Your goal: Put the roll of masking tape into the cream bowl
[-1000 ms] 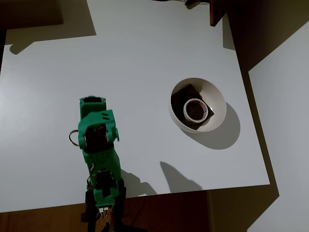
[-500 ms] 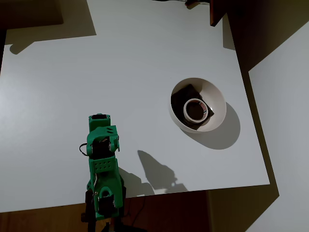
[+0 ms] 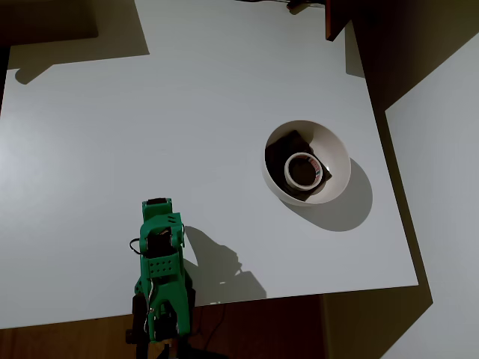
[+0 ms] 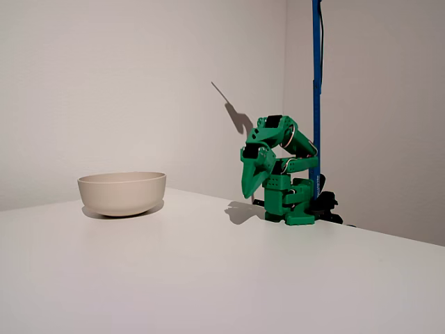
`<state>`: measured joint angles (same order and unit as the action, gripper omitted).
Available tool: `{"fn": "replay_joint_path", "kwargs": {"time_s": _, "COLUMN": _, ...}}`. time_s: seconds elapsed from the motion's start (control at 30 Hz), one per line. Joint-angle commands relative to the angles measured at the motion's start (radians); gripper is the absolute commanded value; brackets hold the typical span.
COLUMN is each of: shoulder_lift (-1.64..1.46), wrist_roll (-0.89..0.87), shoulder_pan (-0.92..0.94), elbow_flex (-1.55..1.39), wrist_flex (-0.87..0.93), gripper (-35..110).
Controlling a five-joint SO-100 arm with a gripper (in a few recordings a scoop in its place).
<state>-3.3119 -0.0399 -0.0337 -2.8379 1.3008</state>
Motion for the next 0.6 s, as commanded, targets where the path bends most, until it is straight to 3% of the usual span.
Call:
{"fn": "replay_joint_path", "kwargs": {"time_s": 0.0, "shoulder_lift": -0.080, "wrist_roll": -0.005, "shoulder_pan": -0.018, "elbow_flex": -0.032, "wrist_flex": 0.044, "gripper": -8}}
{"fn": "replay_joint_path", "kwargs": {"time_s": 0.57, "shoulder_lift": -0.080, "wrist_roll": 0.034, "shoulder_pan": -0.032, "elbow_flex": -0.074, "wrist_flex": 0.086, "gripper": -4}}
